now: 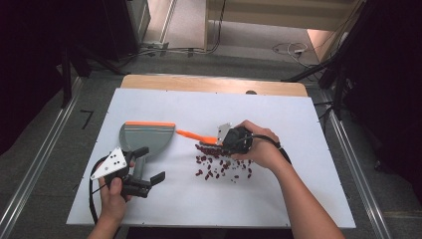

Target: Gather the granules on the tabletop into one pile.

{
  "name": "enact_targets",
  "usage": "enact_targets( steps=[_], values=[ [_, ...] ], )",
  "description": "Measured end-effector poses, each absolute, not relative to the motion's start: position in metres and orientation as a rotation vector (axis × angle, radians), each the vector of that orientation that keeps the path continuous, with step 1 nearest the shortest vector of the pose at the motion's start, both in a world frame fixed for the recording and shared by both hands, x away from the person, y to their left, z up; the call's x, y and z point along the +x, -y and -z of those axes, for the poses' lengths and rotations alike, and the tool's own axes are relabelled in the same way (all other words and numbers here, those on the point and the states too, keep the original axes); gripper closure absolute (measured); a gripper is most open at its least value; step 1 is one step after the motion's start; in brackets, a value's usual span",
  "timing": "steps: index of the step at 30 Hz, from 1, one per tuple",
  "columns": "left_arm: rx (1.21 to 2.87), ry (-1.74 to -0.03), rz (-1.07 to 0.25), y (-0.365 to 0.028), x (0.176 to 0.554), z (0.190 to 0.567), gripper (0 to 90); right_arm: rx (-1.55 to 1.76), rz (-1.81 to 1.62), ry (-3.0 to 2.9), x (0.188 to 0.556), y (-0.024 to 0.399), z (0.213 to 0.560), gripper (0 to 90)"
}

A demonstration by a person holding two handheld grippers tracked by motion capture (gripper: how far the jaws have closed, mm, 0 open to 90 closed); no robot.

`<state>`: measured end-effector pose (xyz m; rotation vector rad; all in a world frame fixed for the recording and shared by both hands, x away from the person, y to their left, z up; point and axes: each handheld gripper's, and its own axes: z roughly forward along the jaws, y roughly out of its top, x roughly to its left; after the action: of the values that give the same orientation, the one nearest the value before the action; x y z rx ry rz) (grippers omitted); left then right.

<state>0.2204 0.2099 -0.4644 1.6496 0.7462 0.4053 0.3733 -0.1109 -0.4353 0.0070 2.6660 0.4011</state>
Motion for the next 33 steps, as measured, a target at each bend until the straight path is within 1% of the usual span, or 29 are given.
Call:
enact_targets(
  steps=[4,6,13,33],
  values=[
    [1.65,-0.746,-0.406,-0.21,0.22,0.464,0.2,0.032,-0.408,-2.638,0.382,0.105,0.434,68.2],
    [1.648,-0.749,-0.405,-0.211,0.22,0.464,0.2,0.017,-0.415,-2.633,0.384,0.096,0.437,68.3],
    [1.645,-0.75,-0.404,-0.211,0.22,0.464,0.2,-0.064,-0.403,-2.652,0.378,0.079,0.445,68.2],
    [1.653,-0.746,-0.4,-0.209,0.221,0.465,0.2,-0.127,-0.401,-2.681,0.35,0.097,0.446,68.2]
  ],
)
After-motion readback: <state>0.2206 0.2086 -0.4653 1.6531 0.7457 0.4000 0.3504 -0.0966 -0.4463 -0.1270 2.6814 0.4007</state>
